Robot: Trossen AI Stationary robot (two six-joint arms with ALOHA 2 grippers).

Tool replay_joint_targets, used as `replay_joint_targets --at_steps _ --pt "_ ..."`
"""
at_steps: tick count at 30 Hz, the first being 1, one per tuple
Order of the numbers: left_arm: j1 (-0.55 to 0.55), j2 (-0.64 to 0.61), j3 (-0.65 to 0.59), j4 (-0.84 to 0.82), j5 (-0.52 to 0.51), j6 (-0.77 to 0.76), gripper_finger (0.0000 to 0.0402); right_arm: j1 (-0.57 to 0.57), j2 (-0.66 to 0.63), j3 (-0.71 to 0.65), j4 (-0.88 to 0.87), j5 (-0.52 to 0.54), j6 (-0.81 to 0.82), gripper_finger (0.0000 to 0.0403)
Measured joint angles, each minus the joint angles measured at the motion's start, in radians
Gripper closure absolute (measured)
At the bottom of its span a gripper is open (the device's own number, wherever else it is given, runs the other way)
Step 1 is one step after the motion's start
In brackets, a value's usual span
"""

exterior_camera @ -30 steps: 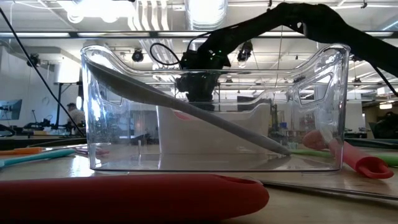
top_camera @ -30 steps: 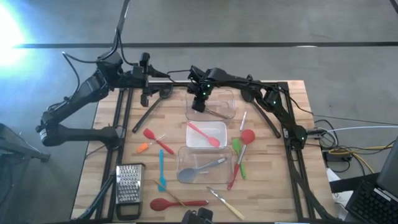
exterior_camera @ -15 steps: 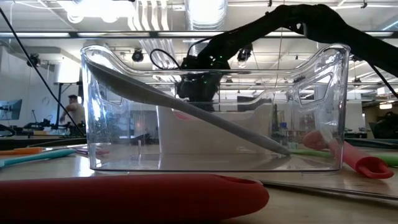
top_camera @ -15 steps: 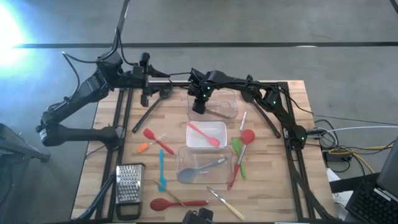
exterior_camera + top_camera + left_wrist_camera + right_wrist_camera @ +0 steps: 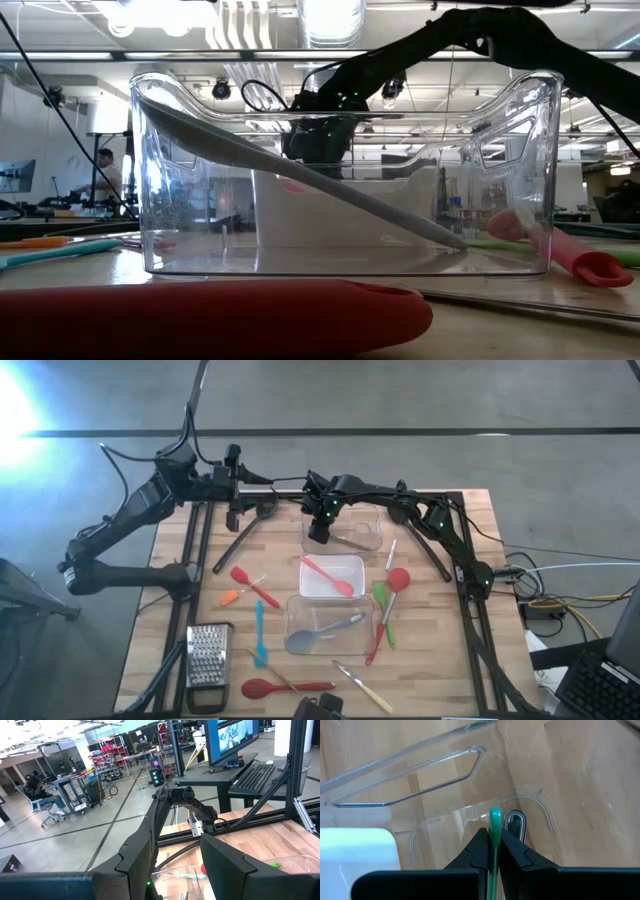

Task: Pick & Place Kitchen Items
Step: Put the green knife into the top transparent bin, then put the black slotted spoon into the bottom transparent bin

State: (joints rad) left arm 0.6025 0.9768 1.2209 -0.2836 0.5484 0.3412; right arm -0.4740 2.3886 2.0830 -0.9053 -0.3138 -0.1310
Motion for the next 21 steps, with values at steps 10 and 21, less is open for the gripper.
replay_joint_targets --at_steps 10,21 --pt "0.0 0.0 0.0 0.0 0.0 0.0 0.0225 0.0 0.0 0.002 0.0 -0.002 0.019 0.0367" --pt "0.0 0.0 0.0 0.0 0.0 -0.003 0.0225 0.004 -0.033 0.004 -0.014 -0.064 0.036 0.0275"
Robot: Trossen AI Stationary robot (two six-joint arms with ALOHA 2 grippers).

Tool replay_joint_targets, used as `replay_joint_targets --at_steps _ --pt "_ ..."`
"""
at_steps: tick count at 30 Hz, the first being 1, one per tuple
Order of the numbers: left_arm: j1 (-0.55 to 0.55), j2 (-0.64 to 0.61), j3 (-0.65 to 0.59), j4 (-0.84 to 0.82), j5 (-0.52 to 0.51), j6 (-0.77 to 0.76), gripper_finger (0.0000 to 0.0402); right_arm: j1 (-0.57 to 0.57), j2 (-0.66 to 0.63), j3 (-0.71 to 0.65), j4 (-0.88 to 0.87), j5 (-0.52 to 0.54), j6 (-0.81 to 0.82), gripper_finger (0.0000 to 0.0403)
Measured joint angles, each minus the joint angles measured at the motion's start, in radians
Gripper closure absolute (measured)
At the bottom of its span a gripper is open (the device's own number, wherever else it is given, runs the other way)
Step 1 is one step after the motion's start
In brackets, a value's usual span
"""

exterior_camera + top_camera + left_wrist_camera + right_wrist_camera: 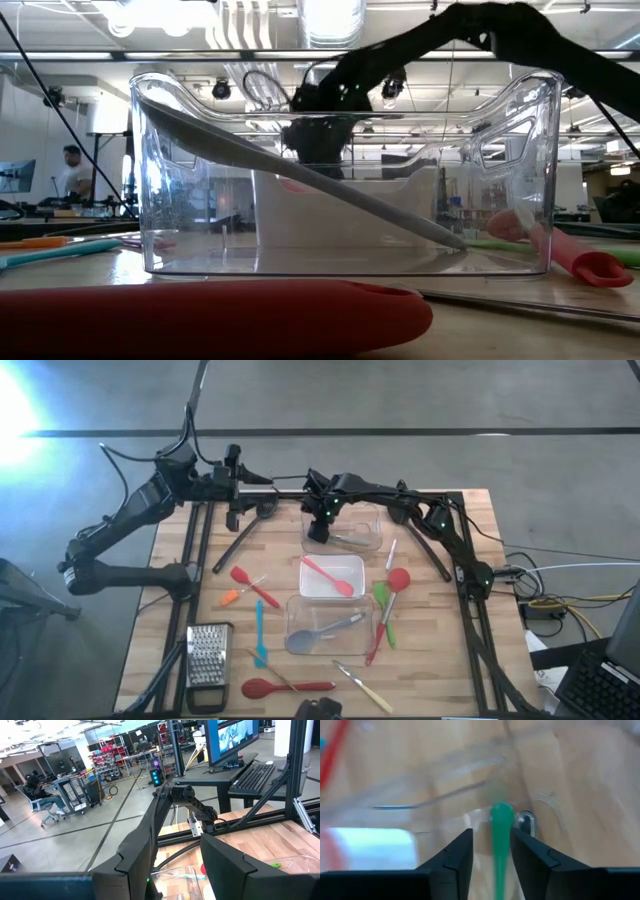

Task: Pick & Place Kitchen Items
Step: Put the black slotted spoon into the bottom transparent bin

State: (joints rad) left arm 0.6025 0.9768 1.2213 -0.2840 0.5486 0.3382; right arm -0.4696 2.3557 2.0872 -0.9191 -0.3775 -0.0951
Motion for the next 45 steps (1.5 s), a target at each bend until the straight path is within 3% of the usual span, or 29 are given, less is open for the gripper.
replay_joint_targets --at_steps 6,24,34,45 --pt "0.0 0.0 0.0 -0.001 0.0 0.0 0.0225 0.007 -0.123 0.018 -0.057 -0.024 0.018 0.0269" --pt "0.0 0.0 0.0 -0.123 0.001 -0.037 0.0225 0.047 -0.567 -0.07 -0.33 -0.013 0.018 0.0316" --pt "0.0 0.0 0.0 -0.235 -0.016 -0.087 0.0225 0.053 -0.812 -0.326 -0.322 -0.007 0.096 0.0338" --pt "0.0 0.0 0.0 -0.394 -0.172 -0.169 0.0225 0.053 -1.074 -0.68 -0.179 0.024 0.209 0.0351"
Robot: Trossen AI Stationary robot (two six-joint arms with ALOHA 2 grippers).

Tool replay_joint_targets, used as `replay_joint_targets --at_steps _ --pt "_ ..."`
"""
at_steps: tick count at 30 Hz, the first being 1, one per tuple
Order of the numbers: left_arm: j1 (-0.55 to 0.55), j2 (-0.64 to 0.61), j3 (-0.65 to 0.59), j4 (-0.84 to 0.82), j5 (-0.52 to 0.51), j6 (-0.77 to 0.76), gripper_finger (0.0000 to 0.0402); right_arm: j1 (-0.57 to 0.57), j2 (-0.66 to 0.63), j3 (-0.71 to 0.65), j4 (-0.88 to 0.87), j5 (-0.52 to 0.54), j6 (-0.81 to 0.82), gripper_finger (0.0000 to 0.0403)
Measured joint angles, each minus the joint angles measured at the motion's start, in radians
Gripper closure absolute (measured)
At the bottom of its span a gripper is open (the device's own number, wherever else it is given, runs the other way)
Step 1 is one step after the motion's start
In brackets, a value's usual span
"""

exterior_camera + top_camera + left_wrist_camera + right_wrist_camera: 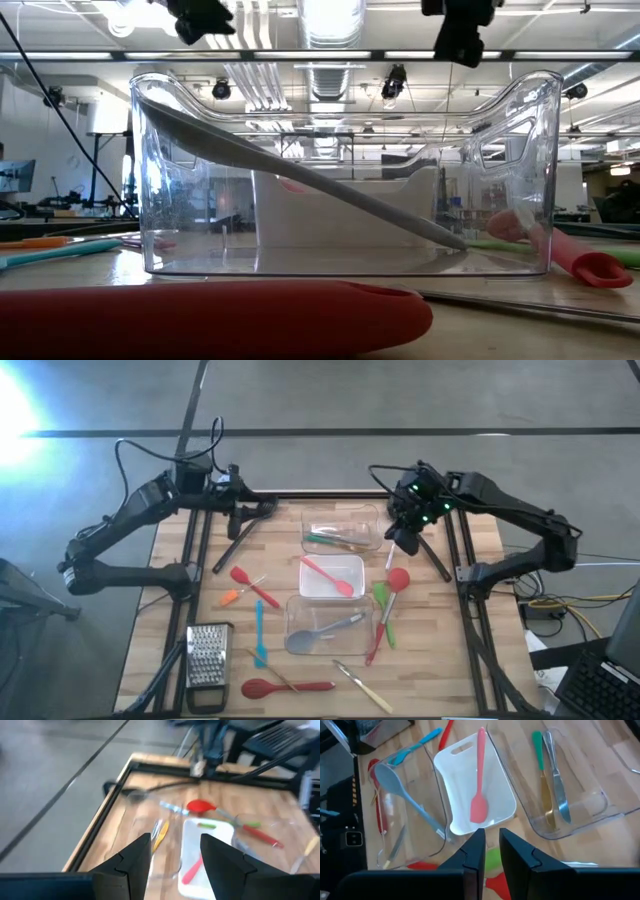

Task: Pick & Place Kitchen Items
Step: Put the black slotted spoon into the bottom transparent bin

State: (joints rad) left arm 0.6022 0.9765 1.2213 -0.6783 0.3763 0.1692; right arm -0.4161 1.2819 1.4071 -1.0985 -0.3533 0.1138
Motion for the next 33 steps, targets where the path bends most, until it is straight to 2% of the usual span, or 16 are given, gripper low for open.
replay_joint_targets --at_steps 8,14,21,25,29,33 --pt "0.0 0.007 0.0 -0.146 -0.204 -0.118 0.0225 0.0 -0.139 -0.176 0.164 0.025 0.038 0.035" --pt "0.0 0.064 0.0 -0.239 -0.364 -0.192 0.0225 0.0 -0.183 -0.259 0.257 0.025 0.037 0.0349" --pt "0.0 0.197 -0.001 -0.336 -0.563 -0.208 0.0225 0.0 -0.187 -0.314 0.271 0.024 0.037 0.0349" --pt "0.0 0.271 -0.001 -0.352 -0.617 -0.197 0.0225 0.0 -0.187 -0.33 0.267 0.024 0.042 0.0349" --pt "0.008 0.332 -0.001 -0.402 -0.713 -0.221 0.0225 0.0 -0.19 -0.328 0.267 0.024 0.044 0.0349" --pt "0.043 0.39 -0.001 -0.424 -0.753 -0.243 0.0225 0.0 -0.189 -0.318 0.276 0.024 0.044 0.0349"
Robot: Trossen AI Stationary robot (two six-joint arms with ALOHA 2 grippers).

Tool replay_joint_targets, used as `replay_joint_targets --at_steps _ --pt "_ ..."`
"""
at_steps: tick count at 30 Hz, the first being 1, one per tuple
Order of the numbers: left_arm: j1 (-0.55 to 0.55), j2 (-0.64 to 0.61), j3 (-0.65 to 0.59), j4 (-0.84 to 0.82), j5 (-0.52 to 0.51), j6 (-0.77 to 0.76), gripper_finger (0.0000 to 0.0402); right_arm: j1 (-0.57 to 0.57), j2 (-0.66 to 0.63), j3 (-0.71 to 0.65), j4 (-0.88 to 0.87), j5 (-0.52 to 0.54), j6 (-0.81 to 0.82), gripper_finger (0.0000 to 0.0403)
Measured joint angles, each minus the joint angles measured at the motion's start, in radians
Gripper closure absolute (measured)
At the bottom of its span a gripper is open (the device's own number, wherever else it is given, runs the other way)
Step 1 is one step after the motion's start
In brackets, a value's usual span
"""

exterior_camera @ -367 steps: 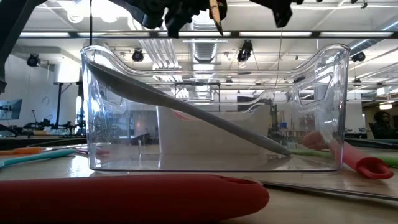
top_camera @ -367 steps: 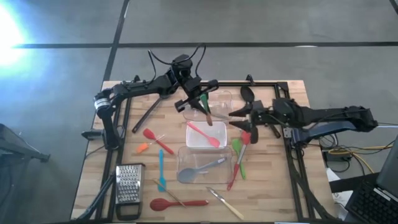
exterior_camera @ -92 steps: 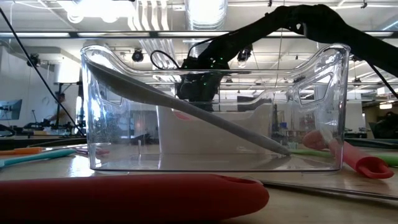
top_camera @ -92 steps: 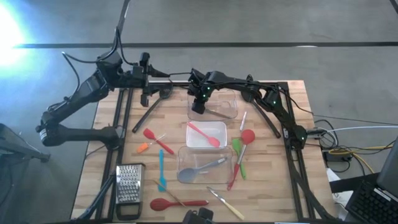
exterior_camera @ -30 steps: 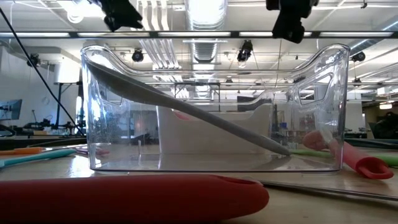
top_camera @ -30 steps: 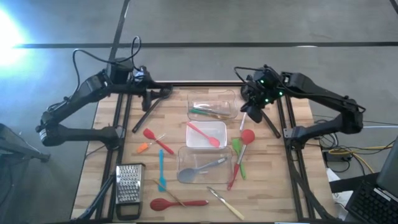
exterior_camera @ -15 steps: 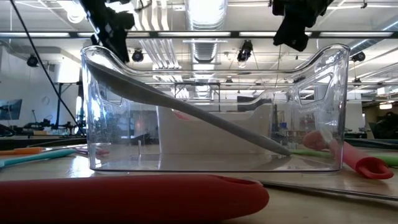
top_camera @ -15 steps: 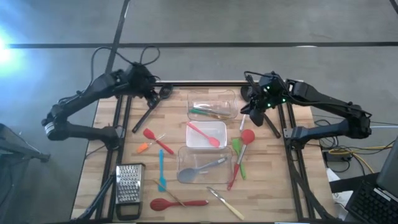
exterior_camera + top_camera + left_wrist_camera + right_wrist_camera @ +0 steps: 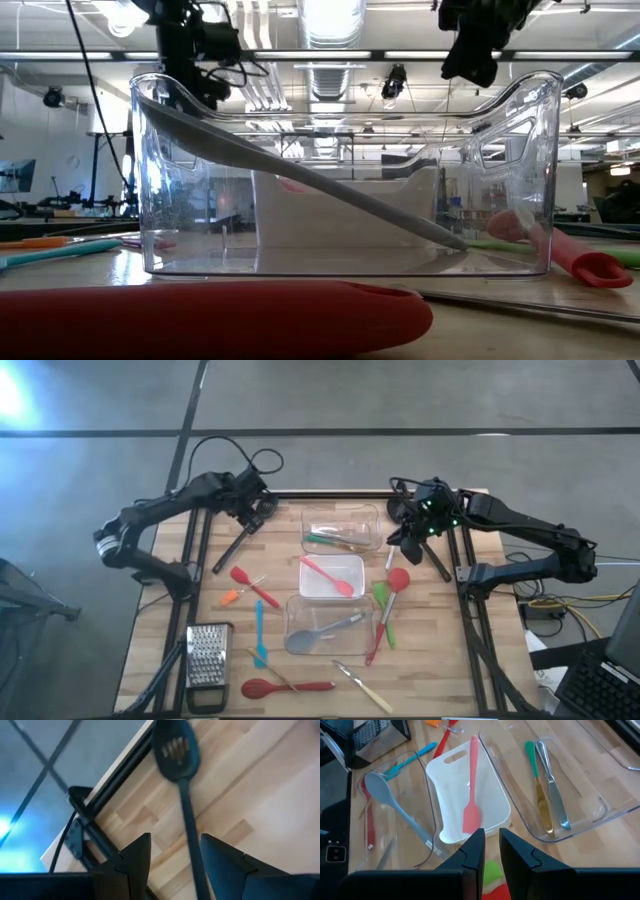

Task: Pick & Place Kitchen Items
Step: Put the black slotted spoon into the bottom transparent bin

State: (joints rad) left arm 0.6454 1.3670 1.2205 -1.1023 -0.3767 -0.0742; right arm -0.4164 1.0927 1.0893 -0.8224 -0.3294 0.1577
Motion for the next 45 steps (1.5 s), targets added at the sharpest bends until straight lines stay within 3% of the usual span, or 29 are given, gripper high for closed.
replay_joint_targets --at_steps 7,18,33,36,40,45 --pt "0.079 0.086 -0.042 0.041 0.007 0.001 0.0225 0.0 0.0 -0.01 0.019 0.0 0.0 0.0349" --pt "0.183 0.159 -0.215 0.187 0.216 0.072 0.0225 0.0 0.0 -0.013 0.019 0.0 0.0 0.0351" --pt "0.202 0.265 -0.304 0.306 0.298 0.093 0.0227 0.0 0.0 -0.014 0.023 0.0 0.0 0.0351" --pt "0.202 0.286 -0.308 0.323 0.305 0.107 0.025 0.0 0.001 -0.014 0.026 0.0 0.0 0.0351" --pt "0.2 0.294 -0.308 0.324 0.315 0.1 0.0323 0.0 0.001 -0.014 0.027 0.0 0.0 0.0351" --pt "0.201 0.25 -0.314 0.328 0.308 0.084 0.0322 0.0 0.002 -0.014 0.028 -0.001 0.0 0.0351"
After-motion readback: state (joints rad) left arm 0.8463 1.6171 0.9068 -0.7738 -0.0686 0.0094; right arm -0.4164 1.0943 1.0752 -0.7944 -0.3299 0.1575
